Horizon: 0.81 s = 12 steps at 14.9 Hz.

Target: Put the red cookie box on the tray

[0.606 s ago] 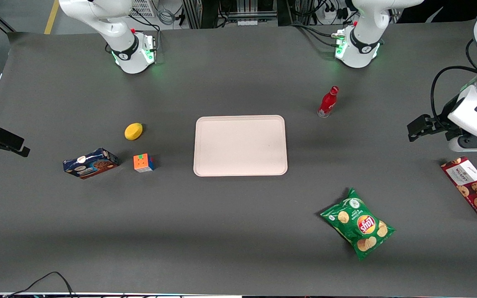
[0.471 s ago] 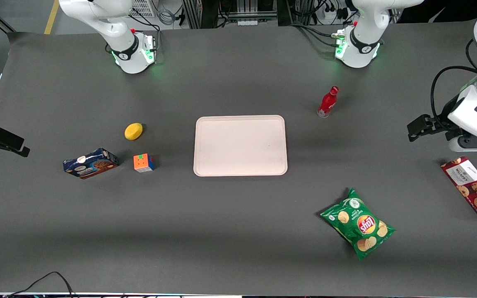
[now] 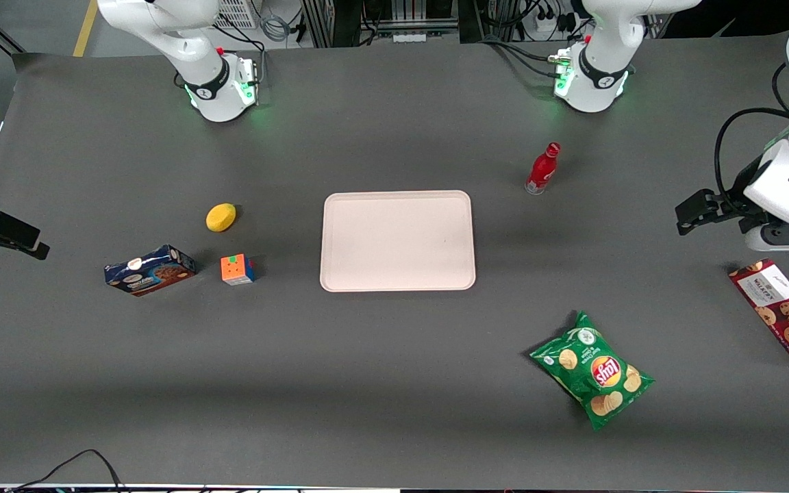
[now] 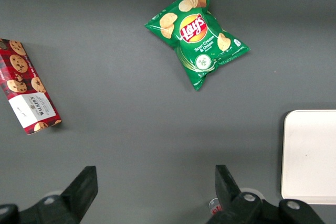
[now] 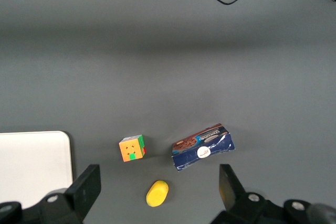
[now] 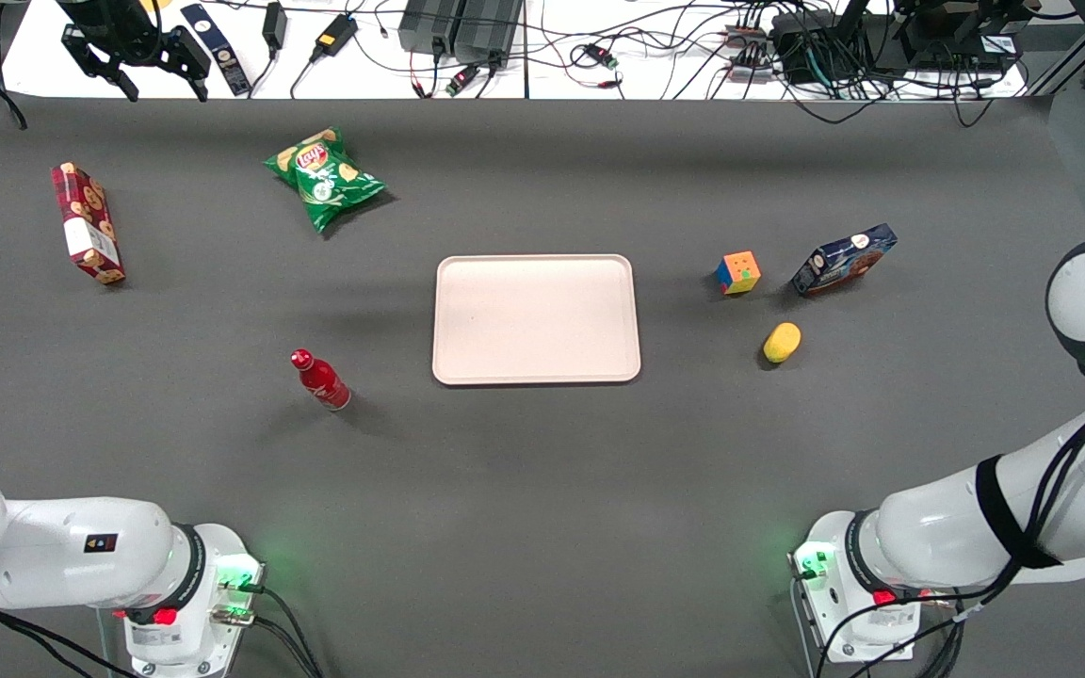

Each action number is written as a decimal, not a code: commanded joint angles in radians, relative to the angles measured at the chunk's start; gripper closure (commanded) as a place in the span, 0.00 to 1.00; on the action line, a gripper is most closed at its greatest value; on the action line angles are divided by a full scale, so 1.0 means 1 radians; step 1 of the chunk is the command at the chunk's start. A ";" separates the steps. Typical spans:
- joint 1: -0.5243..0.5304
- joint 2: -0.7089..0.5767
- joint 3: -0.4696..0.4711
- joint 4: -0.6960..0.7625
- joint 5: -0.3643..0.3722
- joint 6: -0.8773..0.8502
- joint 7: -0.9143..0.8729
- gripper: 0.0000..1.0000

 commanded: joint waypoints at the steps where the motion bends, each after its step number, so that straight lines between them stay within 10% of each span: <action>1: -0.006 0.009 0.000 0.019 -0.002 -0.013 0.009 0.00; 12: 0.006 0.055 0.146 0.016 0.011 -0.037 0.066 0.00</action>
